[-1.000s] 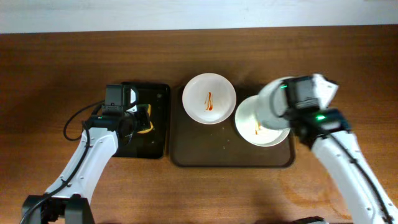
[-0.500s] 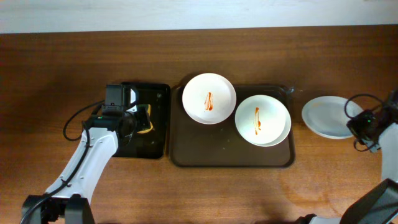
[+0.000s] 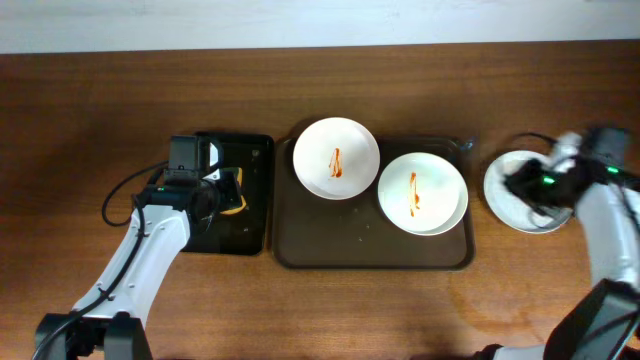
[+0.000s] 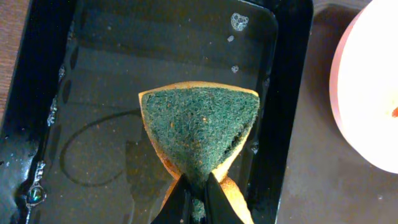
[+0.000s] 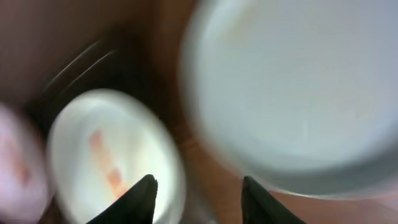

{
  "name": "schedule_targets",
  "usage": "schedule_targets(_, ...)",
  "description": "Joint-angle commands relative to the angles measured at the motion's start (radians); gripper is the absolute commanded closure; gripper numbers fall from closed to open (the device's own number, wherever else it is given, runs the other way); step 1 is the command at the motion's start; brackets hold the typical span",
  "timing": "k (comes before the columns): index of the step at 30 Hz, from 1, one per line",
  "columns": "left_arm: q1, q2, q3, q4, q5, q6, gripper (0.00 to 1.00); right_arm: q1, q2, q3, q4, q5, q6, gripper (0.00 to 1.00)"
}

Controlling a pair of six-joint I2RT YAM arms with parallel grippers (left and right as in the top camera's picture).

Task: Clean dirty plates on tray and stack at the side
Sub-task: 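Move the right gripper to the rim of the back-left plate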

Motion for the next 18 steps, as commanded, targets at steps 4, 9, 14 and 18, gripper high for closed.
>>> schedule_targets(4,0.004,0.002,-0.003,0.003,0.001,0.016,1.0,0.351,-0.039,0.101,0.006,0.008,-0.112,0.5)
schedule_targets(9,0.003,0.002,-0.003,0.003,0.001,0.016,1.0,0.508,0.058,0.289,-0.052,0.053,-0.116,0.41)
schedule_targets(14,0.003,0.002,-0.003,0.003,0.001,0.016,1.0,0.578,0.232,0.414,-0.004,0.093,-0.134,0.4)
schedule_targets(18,0.003,0.002,-0.003,0.003,0.001,0.016,1.0,0.596,0.357,0.414,0.097,0.124,-0.062,0.5)
